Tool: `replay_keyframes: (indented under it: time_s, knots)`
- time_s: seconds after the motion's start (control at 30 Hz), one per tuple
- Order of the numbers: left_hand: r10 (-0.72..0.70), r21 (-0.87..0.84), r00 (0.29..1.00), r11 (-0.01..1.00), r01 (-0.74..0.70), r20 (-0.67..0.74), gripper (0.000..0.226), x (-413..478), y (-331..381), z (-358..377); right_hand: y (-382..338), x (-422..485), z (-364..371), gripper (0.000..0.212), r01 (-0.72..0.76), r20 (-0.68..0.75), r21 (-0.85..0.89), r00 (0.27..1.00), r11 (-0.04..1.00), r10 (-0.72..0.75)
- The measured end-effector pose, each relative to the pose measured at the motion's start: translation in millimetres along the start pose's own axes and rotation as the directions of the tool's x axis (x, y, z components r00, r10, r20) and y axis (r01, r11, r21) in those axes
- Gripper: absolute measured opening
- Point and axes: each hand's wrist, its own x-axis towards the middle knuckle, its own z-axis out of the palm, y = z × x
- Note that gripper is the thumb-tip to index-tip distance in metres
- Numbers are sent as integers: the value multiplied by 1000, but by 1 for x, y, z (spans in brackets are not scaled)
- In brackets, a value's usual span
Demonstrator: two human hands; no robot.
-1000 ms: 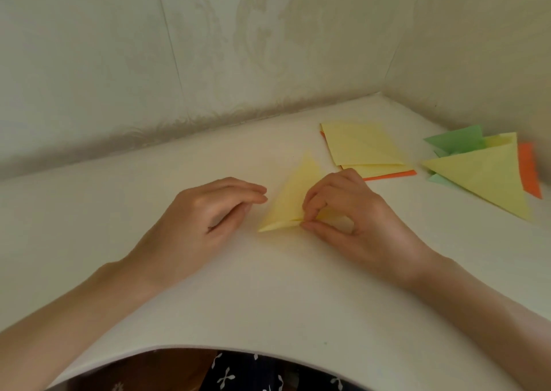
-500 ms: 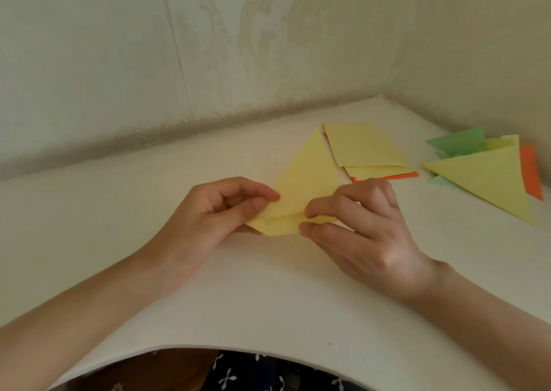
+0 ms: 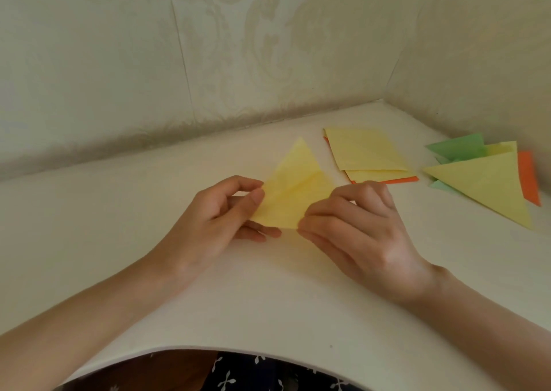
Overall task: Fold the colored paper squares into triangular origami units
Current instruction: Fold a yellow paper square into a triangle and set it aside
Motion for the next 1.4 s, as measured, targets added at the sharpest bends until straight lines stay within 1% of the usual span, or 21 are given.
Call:
replay_keyframes:
  time_s: [0.07, 0.13, 0.23, 0.37, 0.5, 0.63, 0.77, 0.87, 0.9, 0.93, 0.97, 1.0, 1.03, 1.07, 1.1, 1.13, 1.17, 1.2, 1.3, 1.33, 1.4]
  knots:
    - [8, 3, 1000, 1000, -8, 18, 30, -1, -1, 0, 2, 2, 1, 15, -158, 21, 104, 987, 982, 157]
    - [14, 10, 999, 1000, -15, 51, 31, -2, 0, 1, 4, 4, 1, 17, -317, 65, 219, 948, 923, 310]
    - [7, -11, 995, 1000, -6, 101, 32, -4, 1, 2, 6, 3, 0, 17, -453, 135, 329, 891, 829, 434]
    - [-28, -45, 989, 998, 35, 147, 28, -5, 4, 1, 5, 3, 0, 17, -450, 162, 331, 893, 829, 420]
    - [-41, 12, 988, 999, 40, 152, 45, -3, 3, 1, 5, 4, 1, 18, -434, 155, 336, 901, 836, 406]
    - [-21, -6, 993, 1000, 22, 116, 39, -2, 1, 0, 6, 4, 2, 18, -415, 165, 343, 910, 842, 381]
    - [-40, 0, 991, 999, 41, 130, 32, -2, 1, 1, 7, 4, 4, 18, -390, 174, 332, 920, 859, 350]
    - [-55, -40, 994, 997, 59, 91, 27, 0, -2, 1, 8, 4, 5, 19, -362, 169, 320, 931, 876, 323]
    - [-56, -53, 995, 997, 60, 80, 24, 0, -2, 1, 8, 5, 5, 21, -373, 167, 289, 927, 882, 337]
    - [-52, -64, 996, 996, 57, 67, 22, 1, -2, 0, 8, 5, 5, 26, -425, 168, 252, 904, 870, 393]
    - [-47, -77, 998, 996, 51, 51, 20, 2, -3, 0, 7, 5, 4, 37, -530, 185, 241, 848, 813, 497]
    - [-43, -96, 998, 994, 46, 38, 21, 3, -3, -1, 7, 6, 3, 49, -664, 235, 275, 748, 696, 621]
    - [-44, -119, 999, 992, 47, 24, 22, 4, -2, -1, 5, 9, 2, 60, -787, 323, 340, 612, 515, 722]
    - [-47, -139, 999, 989, 48, 10, 23, 5, -2, 0, 5, 12, 0, 66, -857, 429, 401, 488, 323, 761]
    - [-49, -147, 999, 988, 48, -2, 21, 7, -2, 1, 5, 14, -1, 66, -874, 525, 459, 410, 157, 746]
    - [-49, -145, 999, 988, 47, -9, 18, 9, -2, 2, 7, 16, -2, 61, -862, 592, 505, 373, 32, 715]
    - [-50, -132, 999, 990, 48, -11, 16, 11, -1, 5, 8, 17, -3, 51, -838, 629, 543, 360, -58, 689]
    - [-51, -116, 999, 992, 49, -12, 15, 14, -1, 9, 8, 18, -3, 40, -810, 640, 576, 361, -112, 679]
    - [-38, -35, 999, 999, 38, 1, 15, 23, 0, 22, 10, 18, -5, 8, -766, 617, 618, 335, -176, 712]
    - [-28, -16, 1000, 999, 28, 7, 16, 25, 1, 23, 11, 17, -5, 4, -754, 612, 626, 317, -199, 725]
    - [-6, -18, 1000, 1000, 6, 17, 16, 28, 1, 24, 14, 16, -5, 8, -738, 622, 629, 288, -244, 728]
